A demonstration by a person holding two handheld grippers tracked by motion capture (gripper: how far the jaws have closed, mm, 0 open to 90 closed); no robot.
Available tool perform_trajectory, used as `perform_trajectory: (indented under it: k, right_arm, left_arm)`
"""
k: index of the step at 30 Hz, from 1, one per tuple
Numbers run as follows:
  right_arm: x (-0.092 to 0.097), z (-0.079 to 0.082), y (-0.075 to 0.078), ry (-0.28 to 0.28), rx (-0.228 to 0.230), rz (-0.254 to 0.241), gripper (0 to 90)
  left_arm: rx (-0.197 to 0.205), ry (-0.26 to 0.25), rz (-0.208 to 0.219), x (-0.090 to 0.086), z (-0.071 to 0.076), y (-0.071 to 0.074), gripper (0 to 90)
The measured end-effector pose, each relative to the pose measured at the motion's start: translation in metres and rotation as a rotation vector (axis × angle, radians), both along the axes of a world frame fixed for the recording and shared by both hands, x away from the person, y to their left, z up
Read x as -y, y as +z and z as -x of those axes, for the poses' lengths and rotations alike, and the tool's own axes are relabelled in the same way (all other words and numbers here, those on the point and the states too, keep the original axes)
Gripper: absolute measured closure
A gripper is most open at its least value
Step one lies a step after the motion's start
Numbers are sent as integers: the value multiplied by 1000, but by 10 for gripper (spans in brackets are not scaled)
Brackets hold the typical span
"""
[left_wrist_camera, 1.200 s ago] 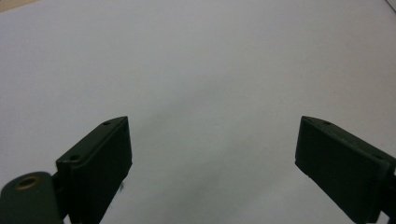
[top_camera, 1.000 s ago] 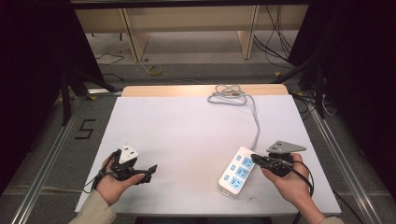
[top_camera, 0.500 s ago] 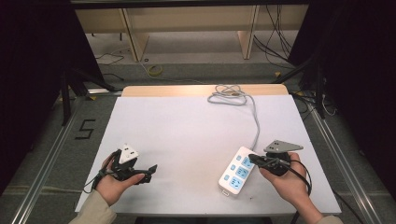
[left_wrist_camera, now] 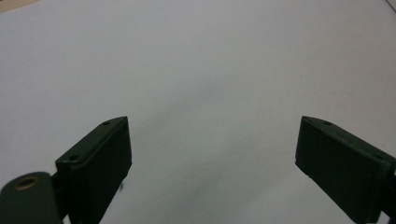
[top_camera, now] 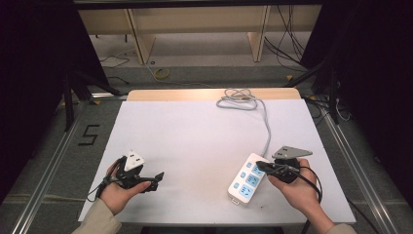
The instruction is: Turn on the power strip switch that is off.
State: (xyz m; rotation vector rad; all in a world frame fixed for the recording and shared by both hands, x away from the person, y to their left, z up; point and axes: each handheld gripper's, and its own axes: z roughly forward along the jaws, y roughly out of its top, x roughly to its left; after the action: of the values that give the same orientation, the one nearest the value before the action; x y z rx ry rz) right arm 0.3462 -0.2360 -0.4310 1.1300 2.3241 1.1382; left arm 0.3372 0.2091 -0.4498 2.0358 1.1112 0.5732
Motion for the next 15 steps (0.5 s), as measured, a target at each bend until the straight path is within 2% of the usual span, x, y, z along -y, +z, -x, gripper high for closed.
perform_trajectory:
  k: [15]
  right_arm:
    - [-6, -2, -1, 15, -12, 9, 900]
  left_arm:
    - [-2, -5, 1, 1, 0, 0, 102]
